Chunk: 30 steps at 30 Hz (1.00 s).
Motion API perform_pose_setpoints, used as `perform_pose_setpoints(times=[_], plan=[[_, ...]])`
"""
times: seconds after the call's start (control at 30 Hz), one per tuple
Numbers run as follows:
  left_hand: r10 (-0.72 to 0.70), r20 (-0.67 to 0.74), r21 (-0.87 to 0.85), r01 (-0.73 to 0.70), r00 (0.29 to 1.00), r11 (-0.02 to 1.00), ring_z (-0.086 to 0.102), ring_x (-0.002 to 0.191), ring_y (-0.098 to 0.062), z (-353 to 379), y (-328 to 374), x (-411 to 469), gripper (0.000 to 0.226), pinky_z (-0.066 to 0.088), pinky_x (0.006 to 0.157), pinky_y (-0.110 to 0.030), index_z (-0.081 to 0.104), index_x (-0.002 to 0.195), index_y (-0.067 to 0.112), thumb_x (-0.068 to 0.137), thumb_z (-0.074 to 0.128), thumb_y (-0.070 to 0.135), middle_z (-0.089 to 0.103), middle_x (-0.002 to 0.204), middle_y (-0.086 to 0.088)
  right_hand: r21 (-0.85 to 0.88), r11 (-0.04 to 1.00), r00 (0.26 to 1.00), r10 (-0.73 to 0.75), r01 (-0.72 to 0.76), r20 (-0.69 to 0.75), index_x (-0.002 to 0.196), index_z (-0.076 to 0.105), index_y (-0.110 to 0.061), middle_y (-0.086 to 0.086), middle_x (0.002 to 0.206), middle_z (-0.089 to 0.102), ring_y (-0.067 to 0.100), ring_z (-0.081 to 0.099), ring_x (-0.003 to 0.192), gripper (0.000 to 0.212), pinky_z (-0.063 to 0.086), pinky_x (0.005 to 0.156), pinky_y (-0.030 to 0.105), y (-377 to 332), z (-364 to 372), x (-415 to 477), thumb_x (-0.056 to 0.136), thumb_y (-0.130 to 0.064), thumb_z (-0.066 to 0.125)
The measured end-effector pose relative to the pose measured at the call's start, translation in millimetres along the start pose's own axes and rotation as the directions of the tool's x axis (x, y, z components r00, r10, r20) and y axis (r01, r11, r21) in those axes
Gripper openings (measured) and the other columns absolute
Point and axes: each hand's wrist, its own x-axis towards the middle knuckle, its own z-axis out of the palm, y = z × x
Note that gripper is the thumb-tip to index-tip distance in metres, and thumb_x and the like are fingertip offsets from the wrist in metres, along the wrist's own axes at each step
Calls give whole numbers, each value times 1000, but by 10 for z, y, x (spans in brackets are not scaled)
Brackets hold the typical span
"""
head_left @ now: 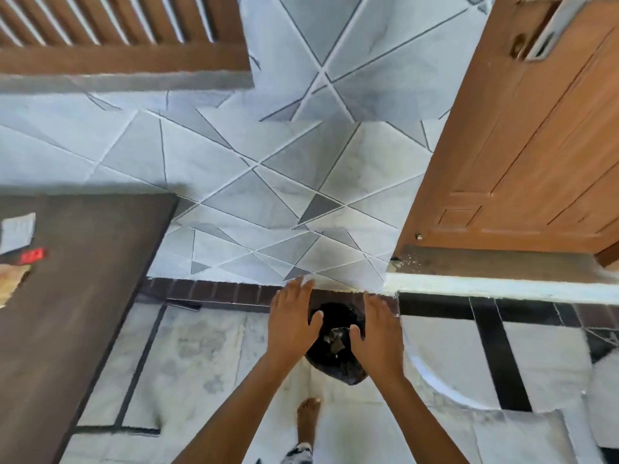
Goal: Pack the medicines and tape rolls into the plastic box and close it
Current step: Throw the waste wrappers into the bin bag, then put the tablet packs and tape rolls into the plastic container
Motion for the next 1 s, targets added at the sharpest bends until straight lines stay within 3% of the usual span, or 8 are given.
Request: perform_pose_setpoints(times=[0.13,0.27,0.43,0.53,0.6,0.7,0.87,1.0], plan=[[-40,-153,-34,35,987,999,26,144,-24,-450,-41,-521,62,19,118,-42,35,143,20,85,44,40,32,154,-5,-46,990,991,-131,130,-28,146,20,-14,11,153,29,28,24,143,64,19,117,42,-299,-207,-383,91,-29,49],[-161,-288,-22,162,944,987,22,146,-21,-937,-285,-1037,64,17,119,-39,26,146,24,90,49,43,25,157,-1,-28,953,953,-302,301,-15,147,15,-18,8,156,21,26,19,144,63,15,119,42,-839,-320,-734,93,-31,46],[-384,-479,-122,373,789,920,26,143,-20,-1470,-761,-1701,66,18,119,-40,28,145,27,87,58,42,27,156,1,-9,854,854,-521,520,-12,145,24,-16,12,153,29,32,26,142,65,19,118,48,-1733,-45,-1095,89,-32,54],[-453,-554,-141,457,699,878,26,143,-19,-1733,-1191,-2157,65,19,118,-37,28,144,27,88,56,41,28,155,1,18,766,766,-643,643,-17,138,39,-10,18,141,47,39,44,130,64,34,108,55,-2282,224,-1346,80,-21,65],[-493,-588,-155,509,641,847,26,142,-19,-1914,-1531,-2460,65,20,117,-35,29,144,26,87,55,41,28,155,0,53,706,707,-707,706,-19,132,46,-6,21,131,56,41,53,120,65,43,98,58,-2646,457,-1510,73,-14,70],[-555,-608,-212,557,568,803,26,142,-20,-2170,-2017,-2862,64,20,117,-36,30,144,26,87,55,41,28,155,1,69,643,644,-765,762,8,134,44,-7,21,135,53,40,50,124,65,42,100,57,-3173,781,-1783,75,-17,69],[-595,-616,-232,603,516,763,30,141,-20,-2558,-2856,-3401,63,26,117,-38,36,142,23,85,57,40,33,152,-1,62,594,593,-804,802,38,139,36,-13,14,144,44,32,40,134,64,31,110,49,-4051,1301,-2301,82,-24,62],[-591,-618,-232,598,519,767,29,141,-20,-2816,-3378,-3671,62,23,116,-35,34,142,23,87,56,39,33,152,0,89,581,583,-813,809,13,137,39,-11,14,142,48,31,43,132,62,35,109,48,-4555,1608,-2550,81,-23,63]])
